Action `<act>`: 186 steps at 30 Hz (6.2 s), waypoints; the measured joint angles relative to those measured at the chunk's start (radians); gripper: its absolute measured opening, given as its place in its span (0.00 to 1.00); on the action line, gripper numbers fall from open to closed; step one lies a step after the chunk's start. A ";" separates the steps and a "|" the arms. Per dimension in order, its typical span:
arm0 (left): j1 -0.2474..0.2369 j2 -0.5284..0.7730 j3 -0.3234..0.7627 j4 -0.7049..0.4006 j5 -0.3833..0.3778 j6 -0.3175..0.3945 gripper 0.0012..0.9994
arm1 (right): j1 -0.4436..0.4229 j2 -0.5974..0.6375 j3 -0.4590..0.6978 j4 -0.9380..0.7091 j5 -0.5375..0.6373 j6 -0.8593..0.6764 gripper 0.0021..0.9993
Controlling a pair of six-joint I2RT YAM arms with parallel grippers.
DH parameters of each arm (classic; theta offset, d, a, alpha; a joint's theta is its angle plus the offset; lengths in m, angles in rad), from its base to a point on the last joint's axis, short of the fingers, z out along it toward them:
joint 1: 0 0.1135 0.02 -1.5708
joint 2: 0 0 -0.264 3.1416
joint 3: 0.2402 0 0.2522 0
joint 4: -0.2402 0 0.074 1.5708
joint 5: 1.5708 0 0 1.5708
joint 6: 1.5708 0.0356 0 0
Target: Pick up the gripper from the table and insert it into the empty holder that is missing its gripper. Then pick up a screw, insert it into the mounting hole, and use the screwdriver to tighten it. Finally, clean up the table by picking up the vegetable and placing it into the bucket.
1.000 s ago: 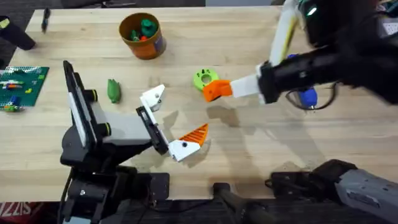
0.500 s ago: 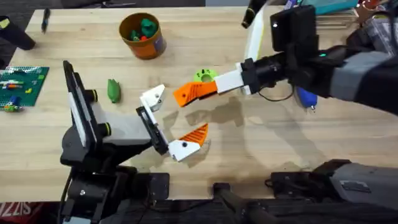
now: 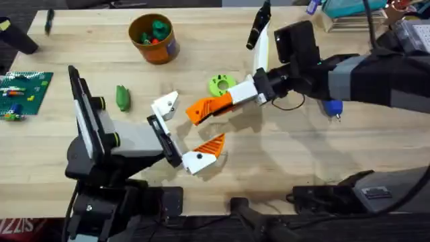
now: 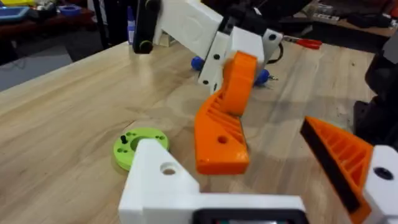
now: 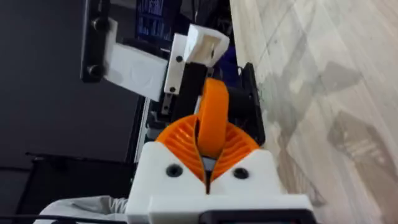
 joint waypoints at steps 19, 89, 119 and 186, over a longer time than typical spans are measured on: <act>0.000 0.000 0.000 0.000 0.000 0.000 0.99 | 0.039 0.000 0.000 0.290 0.045 0.251 0.01; 0.014 0.014 0.000 0.002 -0.079 -0.046 0.99 | 0.180 0.278 -0.082 1.183 0.261 0.786 0.01; 0.016 0.013 0.000 -0.001 -0.043 -0.042 0.99 | 0.183 0.283 -0.084 1.168 0.258 0.791 0.20; 0.003 0.005 0.000 -0.006 0.042 -0.010 0.99 | -0.392 0.290 0.304 -0.254 0.511 -0.125 0.99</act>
